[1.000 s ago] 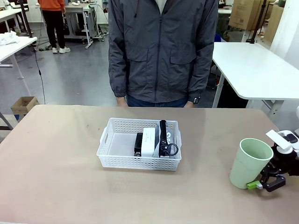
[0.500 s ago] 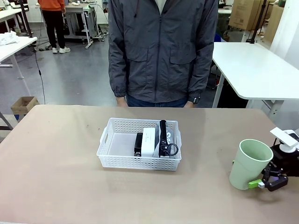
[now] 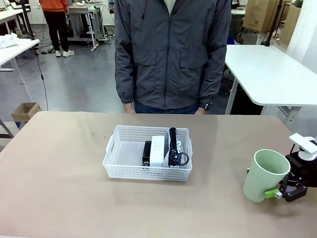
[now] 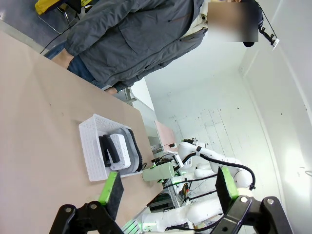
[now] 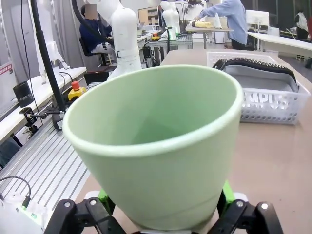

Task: Efficiently arrange items inside the basket to fit them all.
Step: Pick up the Reusable plastic cup and place it inside the Organizing basket.

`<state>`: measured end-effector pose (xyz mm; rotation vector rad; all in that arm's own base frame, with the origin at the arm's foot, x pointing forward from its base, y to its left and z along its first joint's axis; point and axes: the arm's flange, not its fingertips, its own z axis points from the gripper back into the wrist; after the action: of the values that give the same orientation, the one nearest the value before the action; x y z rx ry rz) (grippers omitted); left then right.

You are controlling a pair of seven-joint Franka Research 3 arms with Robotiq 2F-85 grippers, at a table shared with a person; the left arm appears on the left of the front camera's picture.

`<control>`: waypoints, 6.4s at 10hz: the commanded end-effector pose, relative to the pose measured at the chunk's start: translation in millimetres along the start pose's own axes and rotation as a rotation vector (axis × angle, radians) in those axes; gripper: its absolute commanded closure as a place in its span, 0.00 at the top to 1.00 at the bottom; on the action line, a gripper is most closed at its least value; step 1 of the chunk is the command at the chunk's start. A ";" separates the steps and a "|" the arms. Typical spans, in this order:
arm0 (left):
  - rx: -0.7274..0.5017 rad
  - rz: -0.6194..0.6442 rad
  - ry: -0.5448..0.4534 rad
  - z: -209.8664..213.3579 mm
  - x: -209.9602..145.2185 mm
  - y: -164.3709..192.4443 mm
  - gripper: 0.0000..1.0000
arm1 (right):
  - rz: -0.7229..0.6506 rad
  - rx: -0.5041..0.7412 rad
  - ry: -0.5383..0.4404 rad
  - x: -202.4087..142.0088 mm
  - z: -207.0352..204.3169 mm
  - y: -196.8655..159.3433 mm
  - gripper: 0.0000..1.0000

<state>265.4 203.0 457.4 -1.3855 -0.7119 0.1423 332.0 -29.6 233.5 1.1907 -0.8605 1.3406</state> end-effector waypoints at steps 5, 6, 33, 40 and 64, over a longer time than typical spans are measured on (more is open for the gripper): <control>-0.020 0.005 -0.016 -2.1 1.1 -4.6 1.00 | 0.126 0.008 0.132 29.4 6.0 39.6 0.00; -0.020 0.005 -0.016 -2.1 1.1 -4.6 1.00 | 0.143 -0.003 0.214 61.3 9.0 45.0 0.00; -0.020 0.005 -0.016 -2.1 1.1 -4.6 1.00 | -0.816 -0.376 0.390 320.1 -279.3 -74.5 0.84; -0.020 0.005 -0.016 -2.1 1.1 -4.6 1.00 | -1.223 -0.517 0.673 353.8 -372.0 -147.7 0.84; -0.020 0.005 -0.016 -2.1 1.1 -4.6 1.00 | -1.640 -0.808 0.657 249.3 -427.7 -184.4 0.84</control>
<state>265.2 203.2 457.6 -1.3854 -0.7123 0.1428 461.3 462.7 344.2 0.4012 0.2228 -0.0615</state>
